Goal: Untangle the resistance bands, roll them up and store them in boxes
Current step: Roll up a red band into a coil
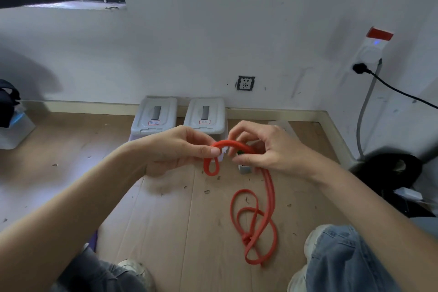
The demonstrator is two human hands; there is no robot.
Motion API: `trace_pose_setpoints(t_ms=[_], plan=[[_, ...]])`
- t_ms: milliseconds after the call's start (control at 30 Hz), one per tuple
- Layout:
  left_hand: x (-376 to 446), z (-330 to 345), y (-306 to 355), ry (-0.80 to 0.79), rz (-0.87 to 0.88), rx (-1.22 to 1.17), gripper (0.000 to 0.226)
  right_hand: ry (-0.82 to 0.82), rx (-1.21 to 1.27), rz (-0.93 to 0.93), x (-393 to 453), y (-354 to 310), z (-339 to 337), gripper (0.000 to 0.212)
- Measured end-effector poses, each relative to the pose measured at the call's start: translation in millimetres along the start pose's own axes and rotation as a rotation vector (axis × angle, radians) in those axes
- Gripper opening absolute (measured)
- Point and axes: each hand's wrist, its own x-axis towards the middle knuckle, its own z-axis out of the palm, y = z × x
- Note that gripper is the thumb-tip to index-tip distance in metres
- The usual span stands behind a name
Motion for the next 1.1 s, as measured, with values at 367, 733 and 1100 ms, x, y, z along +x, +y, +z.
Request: trace_pose_setpoints(t_ms=[367,733,1100], plan=[[7,-2,3,0.156,-0.009,-0.186,0.019,0.222,-0.192,-0.091,5,-3,12,0.024],[6,-3,-9,0.128,-0.045,-0.192,0.026,0.246,-0.366,-0.141,4,-3,15,0.026],[5,8,-4,0.109,0.084,0.411,0.015,0.183,-0.188,-0.047,1,0,16,0.024]])
